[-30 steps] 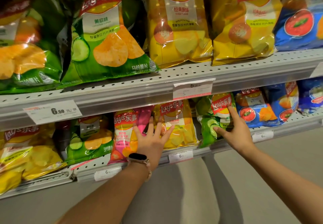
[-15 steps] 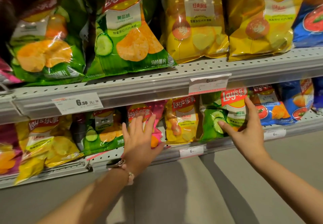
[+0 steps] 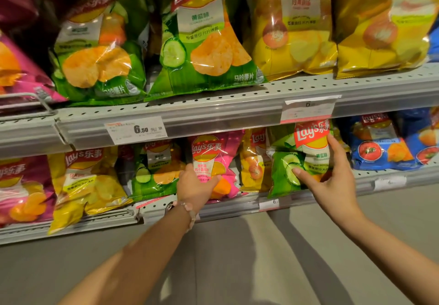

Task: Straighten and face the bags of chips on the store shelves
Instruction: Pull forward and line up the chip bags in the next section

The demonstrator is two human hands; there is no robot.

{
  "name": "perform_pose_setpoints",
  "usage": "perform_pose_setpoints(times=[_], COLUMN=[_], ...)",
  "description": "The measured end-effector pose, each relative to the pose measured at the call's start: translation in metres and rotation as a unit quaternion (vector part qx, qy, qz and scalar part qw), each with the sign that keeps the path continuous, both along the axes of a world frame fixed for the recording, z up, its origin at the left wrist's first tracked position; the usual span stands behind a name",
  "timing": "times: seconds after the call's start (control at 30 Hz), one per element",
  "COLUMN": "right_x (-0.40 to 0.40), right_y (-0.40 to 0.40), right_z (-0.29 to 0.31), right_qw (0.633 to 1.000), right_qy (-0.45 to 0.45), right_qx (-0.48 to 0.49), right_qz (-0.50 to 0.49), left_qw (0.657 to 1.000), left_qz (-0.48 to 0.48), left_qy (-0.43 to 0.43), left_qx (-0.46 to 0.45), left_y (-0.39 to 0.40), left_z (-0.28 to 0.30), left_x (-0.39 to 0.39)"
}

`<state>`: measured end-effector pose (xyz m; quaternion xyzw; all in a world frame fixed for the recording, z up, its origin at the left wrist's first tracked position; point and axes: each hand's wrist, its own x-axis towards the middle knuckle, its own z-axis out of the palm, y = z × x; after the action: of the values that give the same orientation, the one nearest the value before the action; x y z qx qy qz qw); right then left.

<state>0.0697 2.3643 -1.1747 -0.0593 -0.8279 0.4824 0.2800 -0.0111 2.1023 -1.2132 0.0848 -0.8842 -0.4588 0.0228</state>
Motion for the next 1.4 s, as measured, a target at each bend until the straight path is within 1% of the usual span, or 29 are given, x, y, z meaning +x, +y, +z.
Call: perform_pose_setpoints(times=[0.23, 0.37, 0.47, 0.6, 0.7, 0.8, 0.93, 1.0, 1.1, 1.17, 1.27, 1.4], right_x=[0.002, 0.002, 0.0, -0.006, -0.019, -0.036, -0.052, -0.055, -0.06, -0.065, -0.074, -0.084], right_y=[-0.008, -0.025, -0.046, -0.081, -0.117, -0.152, -0.18, -0.188, -0.196, -0.199, -0.199, -0.196], right_z=[0.009, 0.019, 0.024, 0.028, 0.025, 0.025, 0.022, 0.017, 0.006, 0.0, -0.004, 0.001], right_qw=[1.0, 0.998, 0.997, 0.995, 0.991, 0.986, 0.966, 0.958, 0.945, 0.935, 0.908, 0.883], right_qy=[-0.004, -0.014, -0.033, -0.059, -0.098, -0.139, -0.236, -0.259, -0.277, -0.289, -0.344, -0.413], right_qx=[0.01, 0.053, 0.061, 0.082, 0.087, 0.093, 0.097, 0.111, 0.158, 0.192, 0.235, 0.223], right_qz=[-0.008, -0.025, -0.021, -0.009, 0.013, 0.001, -0.046, -0.059, -0.074, -0.069, -0.05, -0.018], left_qw=[0.992, 0.991, 0.991, 0.987, 0.984, 0.98, 0.978, 0.977, 0.977, 0.976, 0.977, 0.979], left_qz=[0.054, 0.07, 0.079, 0.084, 0.085, 0.08, 0.094, 0.103, 0.104, 0.103, 0.101, 0.093], left_qy=[0.016, 0.036, 0.036, 0.034, 0.039, 0.046, 0.066, 0.07, 0.065, 0.058, 0.056, 0.054], left_qx=[0.114, 0.104, 0.097, 0.132, 0.153, 0.175, 0.174, 0.173, 0.175, 0.182, 0.182, 0.173], left_y=[-0.025, -0.065, -0.088, -0.108, -0.117, -0.122, -0.135, -0.142, -0.147, -0.15, -0.15, -0.142], left_z=[0.033, 0.043, 0.043, 0.043, 0.044, 0.045, 0.044, 0.044, 0.044, 0.046, 0.049, 0.051], left_x=[0.01, 0.025, 0.031, 0.039, 0.041, 0.042, 0.041, 0.041, 0.042, 0.042, 0.043, 0.046])
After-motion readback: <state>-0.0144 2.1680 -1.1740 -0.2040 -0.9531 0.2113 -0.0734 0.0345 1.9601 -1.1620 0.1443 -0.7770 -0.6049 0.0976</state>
